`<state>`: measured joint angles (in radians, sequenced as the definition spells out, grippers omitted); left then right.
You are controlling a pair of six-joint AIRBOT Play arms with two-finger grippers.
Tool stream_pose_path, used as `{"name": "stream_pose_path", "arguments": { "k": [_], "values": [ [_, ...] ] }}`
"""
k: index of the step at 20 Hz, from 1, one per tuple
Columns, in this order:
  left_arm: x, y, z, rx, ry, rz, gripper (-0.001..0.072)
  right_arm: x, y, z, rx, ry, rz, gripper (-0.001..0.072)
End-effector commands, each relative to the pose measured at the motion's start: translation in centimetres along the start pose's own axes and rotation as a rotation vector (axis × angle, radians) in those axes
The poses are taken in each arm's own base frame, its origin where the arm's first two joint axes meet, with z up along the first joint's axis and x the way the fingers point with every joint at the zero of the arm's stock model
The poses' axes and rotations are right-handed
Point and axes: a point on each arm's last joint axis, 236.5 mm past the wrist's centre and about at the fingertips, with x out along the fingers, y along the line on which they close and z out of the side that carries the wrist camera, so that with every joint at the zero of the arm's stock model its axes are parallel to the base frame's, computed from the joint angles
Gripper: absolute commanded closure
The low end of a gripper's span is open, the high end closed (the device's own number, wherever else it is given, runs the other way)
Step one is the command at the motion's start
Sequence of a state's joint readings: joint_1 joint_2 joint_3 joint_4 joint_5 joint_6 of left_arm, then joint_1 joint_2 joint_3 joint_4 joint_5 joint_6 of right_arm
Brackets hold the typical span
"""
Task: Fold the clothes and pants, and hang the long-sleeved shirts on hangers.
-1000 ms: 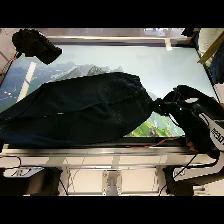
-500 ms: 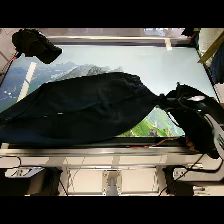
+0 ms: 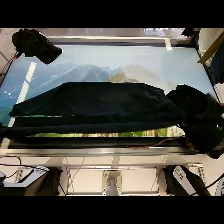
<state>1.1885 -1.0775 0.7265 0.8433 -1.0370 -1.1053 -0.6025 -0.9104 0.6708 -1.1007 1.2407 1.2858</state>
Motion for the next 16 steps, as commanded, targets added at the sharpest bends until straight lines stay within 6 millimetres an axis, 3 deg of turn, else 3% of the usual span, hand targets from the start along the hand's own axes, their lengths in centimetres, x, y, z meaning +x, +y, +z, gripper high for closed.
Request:
{"name": "stream_pose_path", "arguments": {
  "k": [1, 3, 6, 9, 10, 11, 12, 13, 14, 16],
  "values": [
    [1.6, -0.4, -0.9, 0.034, 0.047, 0.071, 0.0695, 2.8, -3.4, -8.2, 0.112, 0.14, -0.061, 0.0617],
    [1.3, 1.6, -1.4, 0.051, 0.075, 0.146, 0.0695, 1.8, -3.9, -6.9, 0.102, 0.101, -0.093, 0.0617],
    [0.0, 6.2, -2.6, 0.09, 0.137, 0.346, 0.0695, 0.3, -4.1, -4.9, 0.079, 0.047, -0.12, 0.0618],
    [-0.6, 7.8, -2.7, 0.107, 0.149, 0.417, 0.0694, -0.4, -4.6, -4.2, 0.059, 0.031, -0.151, 0.0612],
    [-0.6, 7.8, -2.7, 0.108, 0.149, 0.416, 0.0694, -0.5, -4.7, -4.3, 0.055, 0.035, -0.157, 0.0518],
    [-0.6, 7.8, -2.7, 0.106, 0.149, 0.416, 0.0676, -0.5, -4.8, -4.6, 0.053, 0.045, -0.161, 0.0339],
    [-0.6, 7.8, -2.7, 0.091, 0.146, 0.417, 0.0476, -0.7, -4.9, -5.0, 0.05, 0.068, -0.169, 0.03],
    [-0.8, 7.7, -2.5, 0.068, 0.135, 0.419, 0.0073, -1.1, -5.1, -5.5, 0.042, 0.093, -0.185, 0.03],
    [-1.1, 7.4, -2.0, 0.056, 0.116, 0.42, 0.0013, -1.9, -5.4, -5.6, 0.03, 0.113, -0.207, 0.0301],
    [-2.9, 5.5, 1.4, 0.082, 0.019, 0.4, 0.0011, -4.8, -5.9, -4.3, -0.006, 0.096, -0.273, 0.0301]
  ]
}}
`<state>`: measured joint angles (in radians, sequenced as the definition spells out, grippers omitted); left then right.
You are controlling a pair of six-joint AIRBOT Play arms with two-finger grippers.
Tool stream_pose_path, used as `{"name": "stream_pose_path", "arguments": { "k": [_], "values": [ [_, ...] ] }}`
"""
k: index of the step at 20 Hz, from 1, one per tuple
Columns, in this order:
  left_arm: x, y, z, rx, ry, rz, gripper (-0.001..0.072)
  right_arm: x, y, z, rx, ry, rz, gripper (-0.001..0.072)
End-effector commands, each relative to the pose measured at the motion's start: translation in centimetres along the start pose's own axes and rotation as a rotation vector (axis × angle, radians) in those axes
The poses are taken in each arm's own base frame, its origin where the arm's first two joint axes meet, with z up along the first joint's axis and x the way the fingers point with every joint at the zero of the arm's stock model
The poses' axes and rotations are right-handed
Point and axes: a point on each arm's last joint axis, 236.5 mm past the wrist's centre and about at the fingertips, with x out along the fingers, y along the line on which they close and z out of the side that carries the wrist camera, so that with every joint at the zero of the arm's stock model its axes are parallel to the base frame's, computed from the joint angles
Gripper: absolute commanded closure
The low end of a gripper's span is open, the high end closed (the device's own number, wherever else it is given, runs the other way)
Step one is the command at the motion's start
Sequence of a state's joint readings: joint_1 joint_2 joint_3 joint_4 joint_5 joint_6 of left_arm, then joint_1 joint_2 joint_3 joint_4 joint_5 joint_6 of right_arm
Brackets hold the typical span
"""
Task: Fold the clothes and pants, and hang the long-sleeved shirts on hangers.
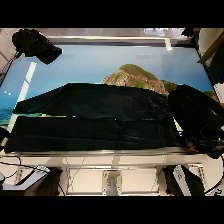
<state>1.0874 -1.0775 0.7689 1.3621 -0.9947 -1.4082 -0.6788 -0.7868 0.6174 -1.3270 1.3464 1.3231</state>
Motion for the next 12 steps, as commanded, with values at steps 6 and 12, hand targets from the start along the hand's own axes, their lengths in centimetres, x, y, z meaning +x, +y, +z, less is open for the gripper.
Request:
{"name": "stream_pose_path", "arguments": {
  "k": [6, 12],
  "values": [
    [-8.8, -13.5, 10.0, 0.042, -0.286, -0.39, 0.0012, -11.0, 5.7, 12.4, -0.002, -0.492, 0.176, 0.0306],
    [-1.5, -19.5, 2.6, 0.195, 0.059, -0.405, 0.0013, -9.8, 6.7, 12.5, 0.01, -0.438, 0.245, 0.0306]
  ]
}}
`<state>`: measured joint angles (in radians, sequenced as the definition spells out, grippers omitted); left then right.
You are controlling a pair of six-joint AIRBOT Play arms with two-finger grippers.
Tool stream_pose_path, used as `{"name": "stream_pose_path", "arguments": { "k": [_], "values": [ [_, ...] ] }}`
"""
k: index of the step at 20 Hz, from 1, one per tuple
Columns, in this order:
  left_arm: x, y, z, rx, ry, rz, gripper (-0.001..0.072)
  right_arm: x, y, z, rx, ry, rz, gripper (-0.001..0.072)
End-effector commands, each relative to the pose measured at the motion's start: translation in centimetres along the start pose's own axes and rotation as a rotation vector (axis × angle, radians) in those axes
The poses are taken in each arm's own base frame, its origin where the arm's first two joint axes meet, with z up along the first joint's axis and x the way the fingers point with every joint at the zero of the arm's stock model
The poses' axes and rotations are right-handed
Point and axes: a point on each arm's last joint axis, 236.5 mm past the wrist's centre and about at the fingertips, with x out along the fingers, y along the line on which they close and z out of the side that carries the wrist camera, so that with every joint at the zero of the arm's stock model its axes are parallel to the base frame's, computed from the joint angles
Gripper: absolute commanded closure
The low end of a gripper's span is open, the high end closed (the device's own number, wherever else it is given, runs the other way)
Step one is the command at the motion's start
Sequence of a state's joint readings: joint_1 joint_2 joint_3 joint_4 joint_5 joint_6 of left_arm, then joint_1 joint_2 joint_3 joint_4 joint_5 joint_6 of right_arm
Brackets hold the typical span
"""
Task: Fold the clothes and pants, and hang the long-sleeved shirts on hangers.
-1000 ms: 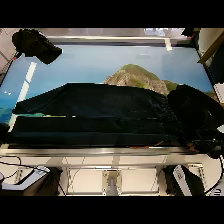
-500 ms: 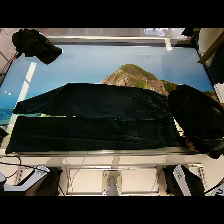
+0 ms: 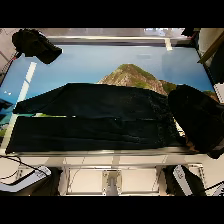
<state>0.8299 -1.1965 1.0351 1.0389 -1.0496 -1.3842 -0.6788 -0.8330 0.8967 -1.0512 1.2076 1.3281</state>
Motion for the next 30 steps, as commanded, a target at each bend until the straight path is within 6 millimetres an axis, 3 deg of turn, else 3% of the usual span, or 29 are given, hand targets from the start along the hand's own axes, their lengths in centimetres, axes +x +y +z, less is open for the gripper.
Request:
{"name": "stream_pose_path", "arguments": {
  "k": [1, 7, 9, 11, 13, 17, 20, 22, 25, 26, 28, 29, 30],
  "values": [
    [4.0, -3.0, -3.3, 0.059, 0.154, -0.041, 0.0013, 0.1, 1.1, 0.9, 0.019, -0.026, 0.051, 0.0306],
    [7.8, -1.4, -5.0, -0.097, 0.242, 0.012, 0.0014, 0.1, 1.6, 0.7, 0.025, -0.017, 0.071, 0.0307],
    [8.6, -0.9, -4.6, -0.138, 0.227, 0.024, 0.002, 0.0, 2.1, 0.7, 0.032, -0.015, 0.09, 0.0307],
    [9.2, -0.5, -3.3, -0.206, 0.169, 0.036, 0.0098, 0.0, 2.6, 0.5, 0.038, -0.006, 0.111, 0.0307],
    [9.7, -0.2, -2.4, -0.233, 0.13, 0.042, 0.0098, -0.1, 2.8, 0.2, 0.04, 0.008, 0.123, 0.0307],
    [10.9, 0.6, -3.5, -0.32, 0.165, 0.062, 0.0098, -0.1, 3.1, 0.2, 0.047, 0.006, 0.136, 0.0307],
    [11.2, 0.0, -3.4, -0.348, 0.165, 0.036, 0.0106, -0.1, 3.1, 0.3, 0.047, 0.001, 0.134, 0.0307],
    [11.3, -0.3, -2.6, -0.366, 0.134, 0.017, 0.0174, -0.1, 3.1, 0.4, 0.047, 0.0, 0.134, 0.0307],
    [12.0, -0.7, -3.1, -0.371, 0.149, 0.011, 0.0178, -0.1, 3.1, 0.4, 0.047, 0.0, 0.134, 0.0307],
    [12.2, -0.9, -3.3, -0.372, 0.155, 0.007, 0.0236, -0.1, 3.1, 0.4, 0.047, 0.0, 0.134, 0.0307],
    [12.3, -1.4, -2.8, -0.4, 0.142, -0.019, 0.0623, -0.1, 3.1, 0.4, 0.047, 0.0, 0.133, 0.0307],
    [12.3, -1.7, -2.5, -0.405, 0.132, -0.03, 0.0693, -0.1, 3.1, 0.3, 0.047, 0.0, 0.133, 0.0307],
    [12.3, -1.8, -2.3, -0.412, 0.123, -0.038, 0.0693, -0.1, 3.1, 0.4, 0.047, 0.0, 0.133, 0.0307]
  ]
}}
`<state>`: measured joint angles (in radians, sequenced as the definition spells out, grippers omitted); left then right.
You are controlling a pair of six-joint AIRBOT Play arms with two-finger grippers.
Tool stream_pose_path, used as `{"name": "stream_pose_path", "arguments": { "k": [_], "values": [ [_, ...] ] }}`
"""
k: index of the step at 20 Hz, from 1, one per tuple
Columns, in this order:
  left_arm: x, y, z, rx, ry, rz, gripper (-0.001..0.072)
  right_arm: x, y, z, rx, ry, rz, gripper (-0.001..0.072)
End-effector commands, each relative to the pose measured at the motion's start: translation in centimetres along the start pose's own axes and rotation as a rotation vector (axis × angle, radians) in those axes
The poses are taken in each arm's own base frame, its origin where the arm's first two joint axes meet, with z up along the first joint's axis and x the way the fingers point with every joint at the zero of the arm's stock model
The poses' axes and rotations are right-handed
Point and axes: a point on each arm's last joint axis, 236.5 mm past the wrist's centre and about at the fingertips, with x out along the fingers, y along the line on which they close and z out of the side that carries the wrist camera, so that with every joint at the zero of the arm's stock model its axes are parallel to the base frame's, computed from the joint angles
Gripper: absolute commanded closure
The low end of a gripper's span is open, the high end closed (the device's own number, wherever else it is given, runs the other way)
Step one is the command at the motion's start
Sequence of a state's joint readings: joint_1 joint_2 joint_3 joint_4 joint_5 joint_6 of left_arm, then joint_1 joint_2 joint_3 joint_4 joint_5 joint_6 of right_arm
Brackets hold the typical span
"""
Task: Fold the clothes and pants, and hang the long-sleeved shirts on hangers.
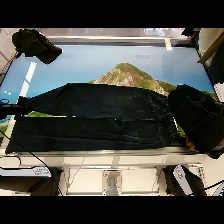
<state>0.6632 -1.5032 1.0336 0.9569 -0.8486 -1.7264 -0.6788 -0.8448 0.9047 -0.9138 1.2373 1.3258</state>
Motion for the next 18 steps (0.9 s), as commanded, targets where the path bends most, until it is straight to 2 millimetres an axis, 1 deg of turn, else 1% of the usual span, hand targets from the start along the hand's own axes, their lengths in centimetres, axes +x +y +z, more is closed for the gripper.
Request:
{"name": "stream_pose_path", "arguments": {
  "k": [1, 3, 6, 7, 9, 11, 12, 13, 14, 15, 16, 18],
  "values": [
    [-0.1, -1.2, 0.7, -0.029, -0.032, -0.049, 0.0693, 0.0, 0.0, 0.0, 0.0, 0.0, 0.001, 0.0307],
    [-1.4, -2.3, 1.8, 0.004, -0.074, -0.074, 0.0693, 0.0, 0.0, 0.0, 0.0, 0.0, 0.0, 0.0307],
    [-4.1, -4.3, 3.8, 0.043, -0.144, -0.115, 0.0693, 0.0, 0.0, 0.1, 0.0, -0.004, -0.001, 0.0307],
    [-5.0, -5.0, 4.1, 0.048, -0.152, -0.131, 0.0693, 0.0, 0.0, 0.2, 0.0, -0.008, -0.002, 0.0307],
    [-5.3, -5.5, 3.4, 0.062, -0.116, -0.135, 0.0693, 0.0, -0.1, 0.3, 0.0, -0.012, -0.003, 0.0307],
    [-5.1, -5.3, 2.3, 0.098, -0.075, -0.126, 0.0692, 0.0, 0.0, 0.3, 0.001, -0.012, 0.0, 0.0307],
    [-5.1, -5.3, 2.0, 0.114, -0.065, -0.125, 0.0693, 0.0, 0.3, 0.1, 0.001, -0.004, 0.011, 0.0307],
    [-5.1, -5.3, 2.0, 0.115, -0.063, -0.124, 0.0693, 0.2, 0.9, -0.1, -0.009, 0.006, 0.026, 0.0307],
    [-5.2, -5.3, 2.4, 0.112, -0.078, -0.126, 0.0693, 0.5, 1.5, -0.4, -0.034, 0.018, 0.03, 0.0307],
    [-5.3, -5.4, 3.3, 0.109, -0.114, -0.131, 0.0694, 0.8, 1.7, -0.5, -0.057, 0.02, 0.024, 0.0307],
    [-5.5, -5.7, 4.6, 0.098, -0.17, -0.14, 0.0694, 1.1, 2.0, -0.3, -0.078, 0.01, 0.016, 0.0307],
    [-6.4, -6.7, 7.7, 0.066, -0.311, -0.181, 0.0694, 1.4, 2.6, 0.4, -0.083, -0.024, 0.021, 0.0307]
  ]
}}
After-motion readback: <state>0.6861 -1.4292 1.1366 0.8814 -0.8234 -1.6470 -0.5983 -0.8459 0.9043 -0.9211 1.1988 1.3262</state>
